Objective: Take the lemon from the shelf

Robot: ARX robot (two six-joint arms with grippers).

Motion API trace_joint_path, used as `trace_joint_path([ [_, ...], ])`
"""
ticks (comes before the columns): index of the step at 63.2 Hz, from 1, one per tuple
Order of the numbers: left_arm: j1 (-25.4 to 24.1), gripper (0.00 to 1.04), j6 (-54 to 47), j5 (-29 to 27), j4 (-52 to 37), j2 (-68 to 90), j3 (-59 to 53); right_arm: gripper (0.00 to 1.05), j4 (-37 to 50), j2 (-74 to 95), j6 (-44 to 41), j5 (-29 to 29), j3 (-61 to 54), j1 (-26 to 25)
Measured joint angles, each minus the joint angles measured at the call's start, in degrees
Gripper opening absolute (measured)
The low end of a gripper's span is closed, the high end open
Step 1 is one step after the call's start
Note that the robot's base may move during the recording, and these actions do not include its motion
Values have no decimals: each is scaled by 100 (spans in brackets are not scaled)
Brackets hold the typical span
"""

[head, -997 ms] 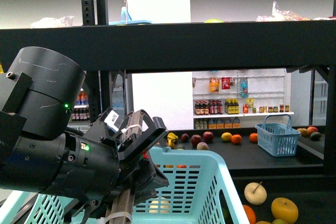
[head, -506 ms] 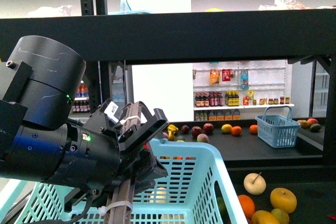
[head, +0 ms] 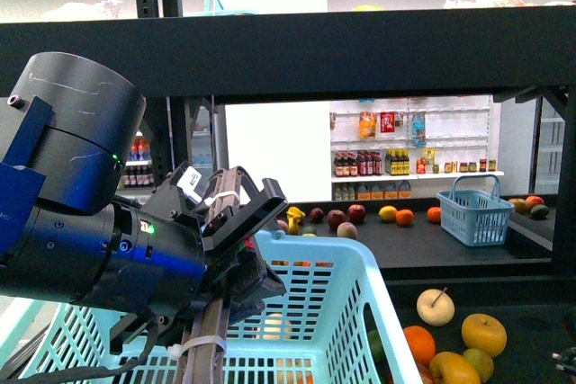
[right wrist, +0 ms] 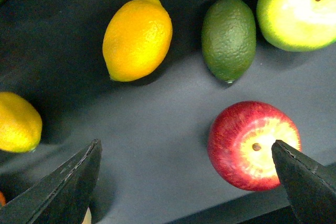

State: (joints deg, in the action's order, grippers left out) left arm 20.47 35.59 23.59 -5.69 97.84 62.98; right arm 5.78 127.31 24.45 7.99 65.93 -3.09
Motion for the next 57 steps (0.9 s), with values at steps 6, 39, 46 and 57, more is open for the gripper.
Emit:
trace_joint_path([
  [6, 0, 28, 0, 0, 0, 0, 0, 97, -190, 369, 249, 179, 463, 87],
  [39, 0, 28, 0, 0, 0, 0, 0, 97, -960, 1978, 1139, 514, 2583, 310],
  [46, 0, 28, -2, -2, 0, 0, 0, 97, -1038, 2218, 1207, 531, 2855, 332],
  [57, 0, 28, 0, 0, 0, 0, 0, 97, -1145, 2520, 1287, 581, 3228, 350],
])
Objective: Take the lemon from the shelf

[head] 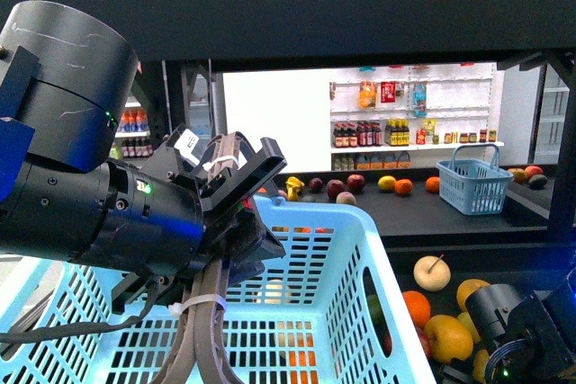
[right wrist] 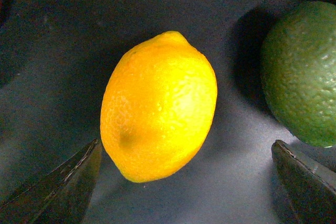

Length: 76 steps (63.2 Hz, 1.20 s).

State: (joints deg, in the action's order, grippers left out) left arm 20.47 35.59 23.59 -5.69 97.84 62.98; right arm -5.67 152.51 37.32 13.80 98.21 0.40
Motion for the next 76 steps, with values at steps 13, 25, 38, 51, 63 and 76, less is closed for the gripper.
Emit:
trace_joint_path([
  [13, 0, 28, 0, 0, 0, 0, 0, 97, -28, 310, 72, -2, 304, 39],
  [25, 0, 28, 0, 0, 0, 0, 0, 97, 61, 457, 74, 44, 476, 66],
  [38, 0, 28, 0, 0, 0, 0, 0, 97, 68, 702, 31, 81, 745, 59],
  [51, 0, 28, 0, 0, 0, 0, 0, 97, 170, 835, -70, 68, 833, 44],
  [63, 0, 28, 0, 0, 0, 0, 0, 74, 483, 850, -282, 122, 822, 0],
  [76, 0, 28, 0, 0, 0, 0, 0, 66, 1056, 706, -721, 133, 407, -70],
])
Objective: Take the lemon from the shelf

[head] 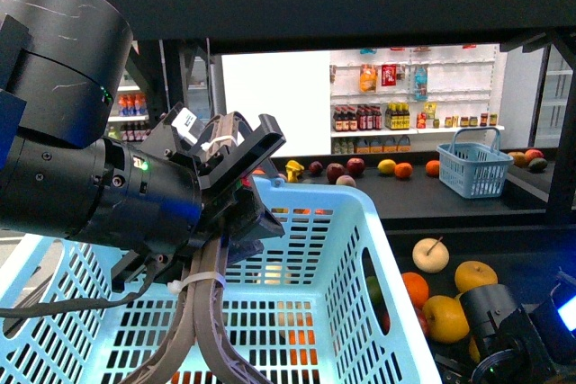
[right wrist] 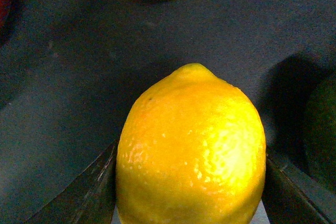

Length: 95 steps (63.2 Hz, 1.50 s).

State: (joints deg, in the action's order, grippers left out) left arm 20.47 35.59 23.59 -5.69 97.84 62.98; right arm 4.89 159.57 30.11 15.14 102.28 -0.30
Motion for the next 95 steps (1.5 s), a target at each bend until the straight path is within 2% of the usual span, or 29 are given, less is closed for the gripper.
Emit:
trace_joint_path([
  [12, 0, 28, 0, 0, 0, 0, 0, 66, 872, -807, -428, -251, -1021, -63],
  [25, 0, 28, 0, 2, 0, 0, 0, 65, 1574, -2710, -579, -1075, -2465, -92],
  [38, 0, 28, 0, -4, 0, 0, 0, 65, 1388, -5014, -208, -2009, -3853, 101],
  [46, 0, 28, 0, -2, 0, 0, 0, 65, 1176, -5936, 90, -2288, -4317, 396],
  [56, 0, 28, 0, 2, 0, 0, 0, 65, 1110, -6599, 382, -2354, -4699, 1060],
  [64, 0, 28, 0, -2, 0, 0, 0, 65, 1113, -6505, 442, -2245, -4752, 1357],
  [89, 0, 28, 0, 0, 0, 0, 0, 65, 1281, -5748, 468, -2002, -4712, 1897],
  [95, 0, 28, 0, 2, 0, 0, 0, 78, 1331, -5663, 444, -1969, -4706, 1980],
])
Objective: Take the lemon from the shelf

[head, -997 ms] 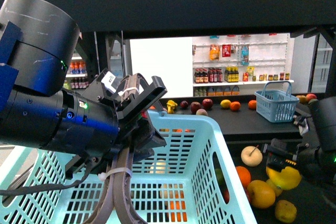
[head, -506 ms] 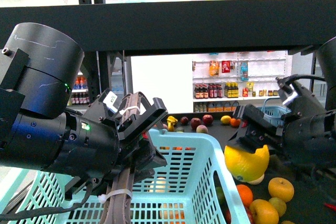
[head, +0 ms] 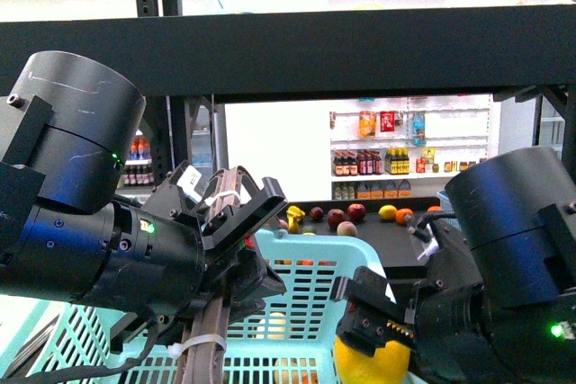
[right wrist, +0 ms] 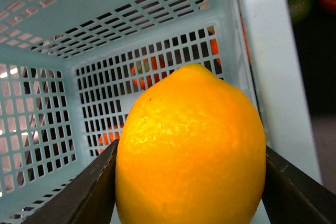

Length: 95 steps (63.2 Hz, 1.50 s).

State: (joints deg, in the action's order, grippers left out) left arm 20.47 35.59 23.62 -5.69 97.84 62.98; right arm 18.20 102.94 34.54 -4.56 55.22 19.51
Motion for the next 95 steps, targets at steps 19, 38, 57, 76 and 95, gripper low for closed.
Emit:
trace_joint_path([
  [19, 0, 27, -31, -52, 0, 11, 0, 97, 1305, -850, -74, -1036, -330, -844],
  [38, 0, 27, -22, -4, 0, 11, 2, 97, 2208, -713, -520, -2210, -415, -2446],
  [57, 0, 27, -20, -11, 0, 11, 0, 97, 2481, 1453, -1930, -2267, -389, -2959],
  [76, 0, 27, -20, -4, 0, 11, 0, 97, 2356, 2804, -3195, -2190, 122, -2074],
  [95, 0, 27, -20, -11, 0, 11, 0, 97, 1685, 3910, -3314, -1283, 1257, -1471],
])
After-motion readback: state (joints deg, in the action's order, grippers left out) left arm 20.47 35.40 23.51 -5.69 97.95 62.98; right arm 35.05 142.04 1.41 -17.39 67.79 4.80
